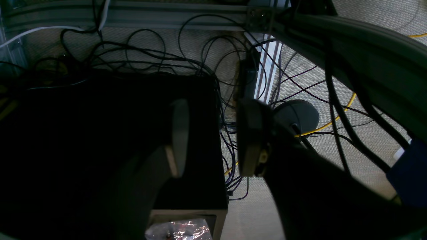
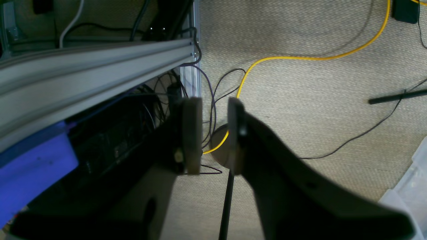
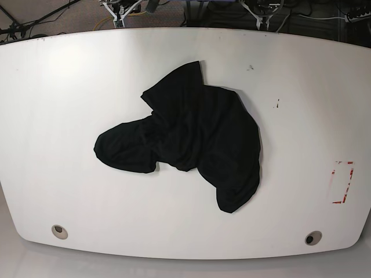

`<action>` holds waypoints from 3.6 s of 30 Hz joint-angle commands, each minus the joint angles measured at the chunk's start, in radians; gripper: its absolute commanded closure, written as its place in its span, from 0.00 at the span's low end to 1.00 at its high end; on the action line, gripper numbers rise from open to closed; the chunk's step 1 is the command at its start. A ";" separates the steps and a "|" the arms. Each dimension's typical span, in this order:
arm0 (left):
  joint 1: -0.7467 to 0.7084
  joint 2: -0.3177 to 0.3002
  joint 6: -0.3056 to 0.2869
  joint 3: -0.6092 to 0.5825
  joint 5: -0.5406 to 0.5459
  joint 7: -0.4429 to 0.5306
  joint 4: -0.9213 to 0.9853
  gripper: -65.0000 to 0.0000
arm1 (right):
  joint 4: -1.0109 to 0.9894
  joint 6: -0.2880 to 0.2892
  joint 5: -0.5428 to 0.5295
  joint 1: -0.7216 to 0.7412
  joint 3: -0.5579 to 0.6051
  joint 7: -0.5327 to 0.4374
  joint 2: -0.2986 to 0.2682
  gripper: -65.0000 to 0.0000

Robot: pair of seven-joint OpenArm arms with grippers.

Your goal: Fold the T-shirt properly

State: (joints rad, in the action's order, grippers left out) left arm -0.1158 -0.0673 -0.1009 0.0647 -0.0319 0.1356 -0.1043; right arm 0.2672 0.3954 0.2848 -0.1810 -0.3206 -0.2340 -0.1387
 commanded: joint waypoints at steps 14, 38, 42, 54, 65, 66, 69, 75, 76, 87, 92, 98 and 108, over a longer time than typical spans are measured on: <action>-0.009 0.002 0.005 0.001 0.002 0.011 -0.005 0.67 | 0.008 0.003 0.001 0.021 -0.001 -0.008 0.030 0.80; -0.463 -0.053 0.000 0.004 0.005 0.290 -0.539 0.67 | 0.468 0.003 -0.009 -0.381 -0.008 -0.094 0.118 0.81; -0.560 -0.078 0.000 0.004 0.005 0.290 -0.690 0.67 | 0.588 0.003 -0.009 -0.473 -0.008 -0.094 0.144 0.81; -0.892 -0.136 0.002 0.027 0.011 0.290 -1.175 0.68 | 1.055 0.010 -0.253 -0.819 -0.007 -0.094 0.147 0.81; -1.083 -0.147 0.000 0.088 0.195 0.290 -1.526 0.67 | 1.366 0.010 -0.289 -0.934 -0.008 -0.081 0.146 0.81; -1.088 -0.150 0.000 0.096 0.204 0.290 -1.543 0.67 | 1.388 0.010 -0.289 -0.935 -0.008 -0.067 0.146 0.81; -1.093 -0.147 0.000 0.114 0.243 0.290 -1.595 0.67 | 1.483 0.010 -0.290 -0.909 -0.008 0.011 0.113 0.81; -1.089 -0.147 0.000 0.134 0.324 0.290 -1.672 0.67 | 1.586 0.012 -0.282 -0.768 -0.008 0.124 0.086 0.81; -1.089 -0.147 0.003 0.134 0.332 0.290 -1.682 0.67 | 1.602 0.014 -0.281 -0.728 -0.008 0.155 0.072 0.80; -1.093 -0.147 0.005 0.128 0.339 0.290 -1.704 0.59 | 1.642 0.156 -0.282 -0.332 -0.005 0.523 0.030 0.80; -1.089 -0.147 0.005 0.126 0.339 0.290 -1.704 0.37 | 1.636 0.227 -0.281 -0.163 -0.005 0.674 0.030 0.76; -1.073 -0.148 0.005 0.126 0.339 0.290 -1.704 0.34 | 1.632 0.270 -0.281 0.057 -0.001 0.827 0.030 0.42; -0.994 -0.148 0.005 0.129 0.333 0.290 -1.704 0.34 | 1.314 0.303 -0.281 0.427 0.016 0.954 0.006 0.40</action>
State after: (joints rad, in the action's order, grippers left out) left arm -1.1152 -0.2108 -0.0952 0.1890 0.3004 0.3965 -1.7950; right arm 1.6524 0.7010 0.0147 0.1696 -0.3172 0.7406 -0.1108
